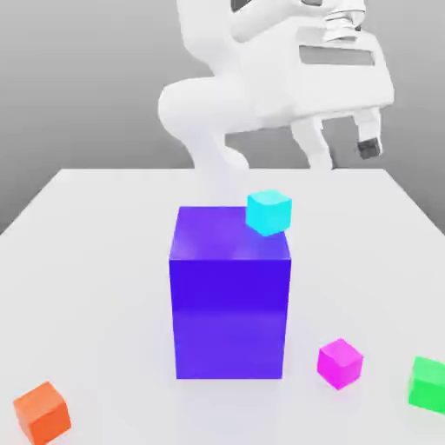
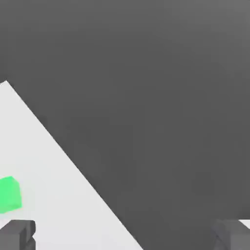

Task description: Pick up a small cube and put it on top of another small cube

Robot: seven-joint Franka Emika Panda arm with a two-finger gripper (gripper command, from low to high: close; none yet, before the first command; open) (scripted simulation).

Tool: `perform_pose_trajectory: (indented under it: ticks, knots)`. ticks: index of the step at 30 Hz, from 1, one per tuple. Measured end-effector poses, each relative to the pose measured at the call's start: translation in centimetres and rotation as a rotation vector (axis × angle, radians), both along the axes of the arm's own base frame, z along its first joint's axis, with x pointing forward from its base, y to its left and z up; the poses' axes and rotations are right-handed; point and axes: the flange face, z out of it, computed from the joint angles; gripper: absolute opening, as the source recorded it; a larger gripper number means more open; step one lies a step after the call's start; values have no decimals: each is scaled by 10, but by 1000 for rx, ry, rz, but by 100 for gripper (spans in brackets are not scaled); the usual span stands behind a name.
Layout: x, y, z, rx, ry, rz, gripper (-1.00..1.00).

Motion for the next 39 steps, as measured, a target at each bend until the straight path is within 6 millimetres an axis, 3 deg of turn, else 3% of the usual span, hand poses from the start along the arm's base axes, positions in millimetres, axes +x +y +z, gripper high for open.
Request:
perform_pose_trajectory:
  ticks: [7, 15, 23, 32, 33, 39]
  knots:
    - [-10, 40, -91, -114, 53, 325, 0]
    - [-44, 73, -183, -261, 96, 705, 0]
    - [-79, 75, -254, -423, 126, 1053, 0]
    - [-81, 75, -316, -439, 126, 1084, 0]
    - [-82, 74, -321, -438, 128, 1083, -100]
    - [-83, 74, -324, -436, 131, 1084, -100]
